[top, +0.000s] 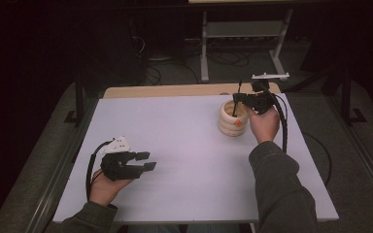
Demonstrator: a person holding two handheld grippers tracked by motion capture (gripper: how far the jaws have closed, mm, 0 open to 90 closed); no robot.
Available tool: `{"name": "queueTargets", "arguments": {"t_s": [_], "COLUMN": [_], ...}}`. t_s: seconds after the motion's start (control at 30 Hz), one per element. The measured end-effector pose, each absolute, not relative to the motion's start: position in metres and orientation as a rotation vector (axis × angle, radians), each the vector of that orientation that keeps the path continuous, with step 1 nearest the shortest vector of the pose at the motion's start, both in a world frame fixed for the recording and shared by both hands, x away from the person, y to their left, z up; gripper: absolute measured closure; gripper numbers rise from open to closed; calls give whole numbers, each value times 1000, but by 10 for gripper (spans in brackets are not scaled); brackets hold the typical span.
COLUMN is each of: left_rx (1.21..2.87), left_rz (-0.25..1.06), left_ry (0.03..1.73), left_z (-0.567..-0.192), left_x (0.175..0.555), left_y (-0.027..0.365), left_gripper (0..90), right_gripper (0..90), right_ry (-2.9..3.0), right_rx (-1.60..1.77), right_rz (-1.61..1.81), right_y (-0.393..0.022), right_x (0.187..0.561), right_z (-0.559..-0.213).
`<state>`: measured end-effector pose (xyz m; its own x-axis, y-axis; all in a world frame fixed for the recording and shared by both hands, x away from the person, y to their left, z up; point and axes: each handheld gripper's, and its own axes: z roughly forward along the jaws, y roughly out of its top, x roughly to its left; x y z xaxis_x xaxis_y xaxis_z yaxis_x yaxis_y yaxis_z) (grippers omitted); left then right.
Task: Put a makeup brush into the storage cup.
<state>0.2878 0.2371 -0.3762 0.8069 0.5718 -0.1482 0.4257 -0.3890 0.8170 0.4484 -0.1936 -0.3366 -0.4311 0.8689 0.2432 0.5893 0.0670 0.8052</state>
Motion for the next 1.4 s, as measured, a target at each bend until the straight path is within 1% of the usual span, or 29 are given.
{"name": "queueTargets", "arguments": {"t_s": [0.57,0.6,0.67,0.77,0.87,1.07,1.4], "left_rx": [2038,2040,2043,2049,2051,2050,2044], "left_rz": [195,194,197,194,196,193,193], "left_ry": [741,741,741,740,738,741,749], "left_z": [-377,-377,-378,-378,-378,-378,-380], "left_x": [288,288,288,288,288,288,289], "left_y": [238,238,237,237,236,236,235], "left_gripper": [512,512,512,511,510,507,486], "right_gripper": [837,825,732,669,661,616,478], "right_ry": [2089,2093,2114,2119,2106,2109,2119], "right_rx": [1468,1466,1461,1464,1474,1462,1429], "right_rz": [1267,1259,1237,1222,1240,1264,1341], "right_y": [-190,-189,-189,-193,-199,-207,-214], "right_x": [446,445,445,443,440,432,419], "right_z": [-350,-350,-350,-351,-351,-351,-352]}}
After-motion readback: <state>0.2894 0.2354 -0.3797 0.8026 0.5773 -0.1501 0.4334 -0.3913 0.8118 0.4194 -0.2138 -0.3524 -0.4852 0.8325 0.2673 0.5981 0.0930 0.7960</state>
